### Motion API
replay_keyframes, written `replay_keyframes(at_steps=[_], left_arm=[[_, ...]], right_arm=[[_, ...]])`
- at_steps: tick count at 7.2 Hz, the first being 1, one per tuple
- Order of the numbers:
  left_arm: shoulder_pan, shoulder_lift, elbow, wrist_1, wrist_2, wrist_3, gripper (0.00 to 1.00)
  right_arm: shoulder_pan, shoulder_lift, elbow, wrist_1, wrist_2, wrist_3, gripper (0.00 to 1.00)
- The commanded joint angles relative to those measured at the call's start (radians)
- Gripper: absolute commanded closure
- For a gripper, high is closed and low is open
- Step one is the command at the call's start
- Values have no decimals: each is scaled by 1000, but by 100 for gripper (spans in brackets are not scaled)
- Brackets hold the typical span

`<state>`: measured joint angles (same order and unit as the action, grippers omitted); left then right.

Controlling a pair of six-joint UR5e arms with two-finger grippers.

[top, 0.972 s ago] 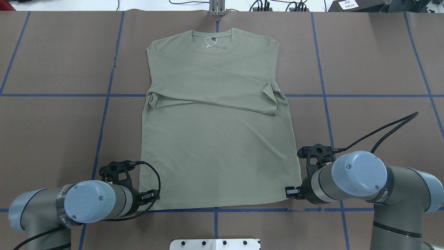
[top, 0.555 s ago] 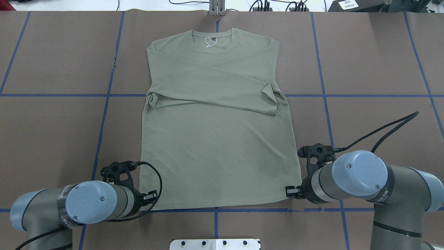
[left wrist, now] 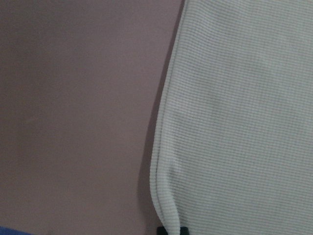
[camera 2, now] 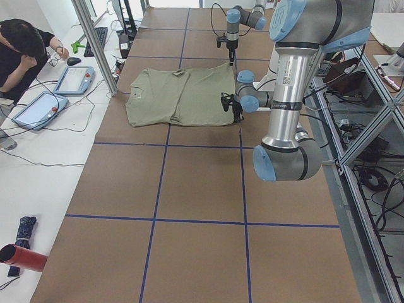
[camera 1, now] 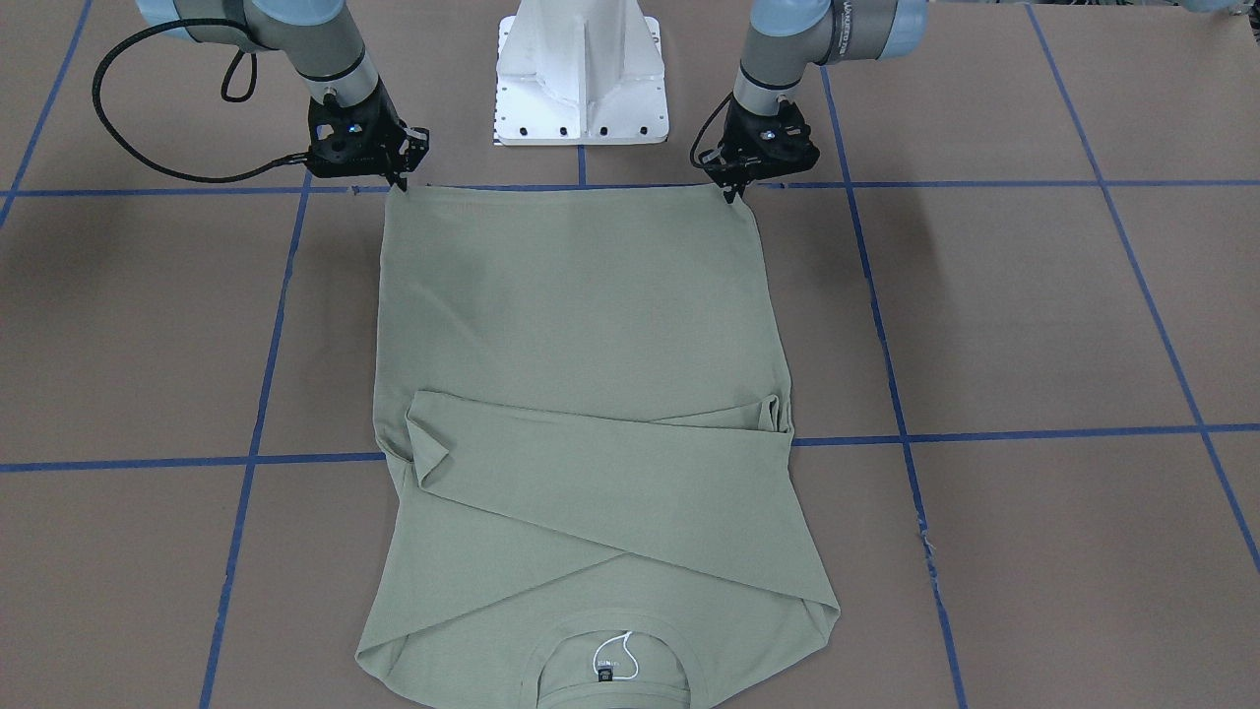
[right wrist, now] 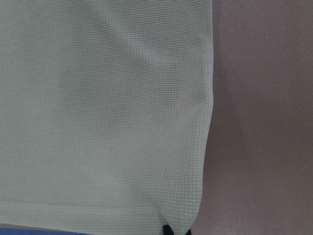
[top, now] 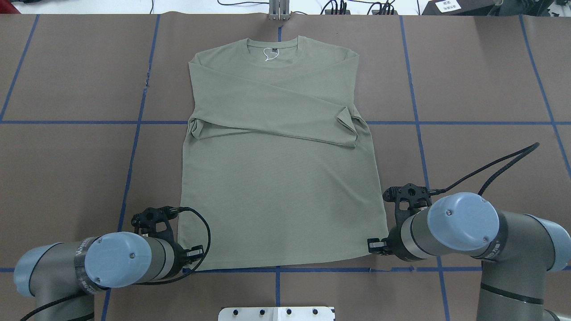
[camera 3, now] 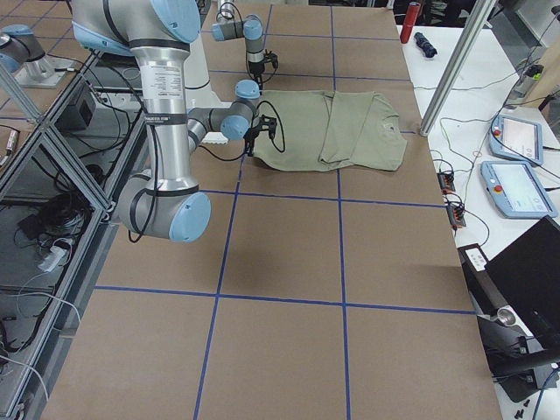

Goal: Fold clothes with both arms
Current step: 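Move both grippers to the hem corners nearest the robot, then grasp the hem corners with both grippers and lift them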

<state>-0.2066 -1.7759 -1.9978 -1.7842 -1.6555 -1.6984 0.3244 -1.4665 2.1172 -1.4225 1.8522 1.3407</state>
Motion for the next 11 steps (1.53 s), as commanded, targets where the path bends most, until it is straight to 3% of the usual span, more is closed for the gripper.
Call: replay_keyframes(at_steps=[1,4,7,9,11], left_arm=[[-13,-13,-19,2,-1,-7,100],[-17,26,-160,5,-3,-7,100],[108,24,-332,161,-4,-6,100],[205,23,-482,309,-3,-12,100],[197,29,-486,315,-4,-10,100]], right_arm=[[25,-8,22,-3,22,0,100],[50,-55,113,-9,83,2,100],[27,-115,180,-9,224,70,100],[13,-204,278,-7,283,71,100],[27,-200,308,-3,303,71,100]])
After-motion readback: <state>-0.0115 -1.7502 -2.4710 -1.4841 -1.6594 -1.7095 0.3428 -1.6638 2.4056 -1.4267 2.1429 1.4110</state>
